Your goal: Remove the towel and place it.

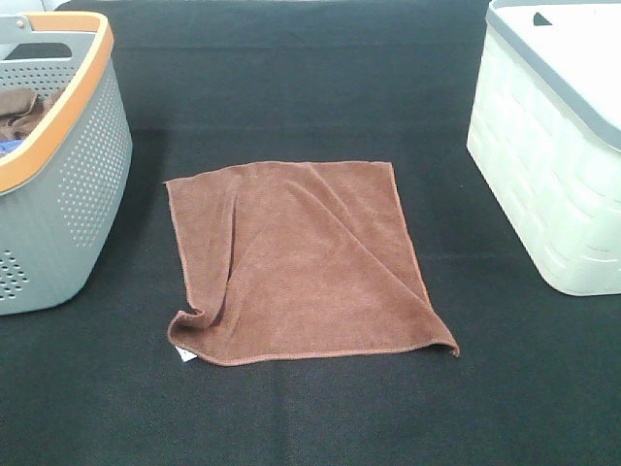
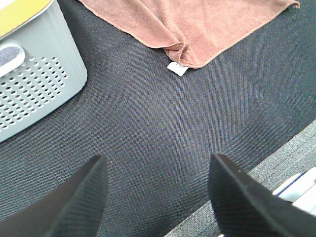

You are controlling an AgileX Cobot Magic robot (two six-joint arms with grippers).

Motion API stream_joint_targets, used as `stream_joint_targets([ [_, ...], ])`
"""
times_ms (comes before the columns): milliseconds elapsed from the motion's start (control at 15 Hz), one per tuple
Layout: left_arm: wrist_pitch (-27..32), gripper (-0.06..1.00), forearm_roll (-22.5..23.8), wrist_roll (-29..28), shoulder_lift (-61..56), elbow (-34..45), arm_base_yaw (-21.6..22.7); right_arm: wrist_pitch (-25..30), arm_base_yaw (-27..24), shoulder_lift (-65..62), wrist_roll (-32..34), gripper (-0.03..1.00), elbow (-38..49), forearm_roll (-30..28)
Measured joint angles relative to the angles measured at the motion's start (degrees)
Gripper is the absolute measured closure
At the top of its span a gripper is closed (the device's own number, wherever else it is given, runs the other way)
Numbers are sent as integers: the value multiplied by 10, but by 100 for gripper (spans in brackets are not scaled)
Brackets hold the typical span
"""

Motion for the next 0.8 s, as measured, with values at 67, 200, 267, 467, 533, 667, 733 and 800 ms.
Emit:
stream_joint_targets([
  [67, 0, 36, 0, 0, -1, 0, 0, 0, -1, 0, 0, 28, 0, 0],
  [200, 0, 36, 0, 0, -6, 0, 27, 0, -48, 0, 0, 28, 0, 1],
  [267, 0, 36, 0, 0, -6, 0, 27, 0, -48, 0, 0, 28, 0, 1],
  [467, 0, 36, 0, 0, -21, 1, 154, 0, -146, 0, 0, 28, 0, 1],
  [533, 0, 36, 0, 0, -33, 1, 197, 0, -176, 0, 0, 28, 0, 1],
  [667, 0, 36, 0, 0, -61, 1, 249, -1, -208, -22, 0, 28, 0, 1],
  [733, 0, 36, 1, 0, -83, 1, 264, -1, -211, -51, 1, 28, 0, 1],
  [800, 0, 36, 1, 0, -95, 1, 266, -1, -211, -73, 1, 28, 0, 1],
])
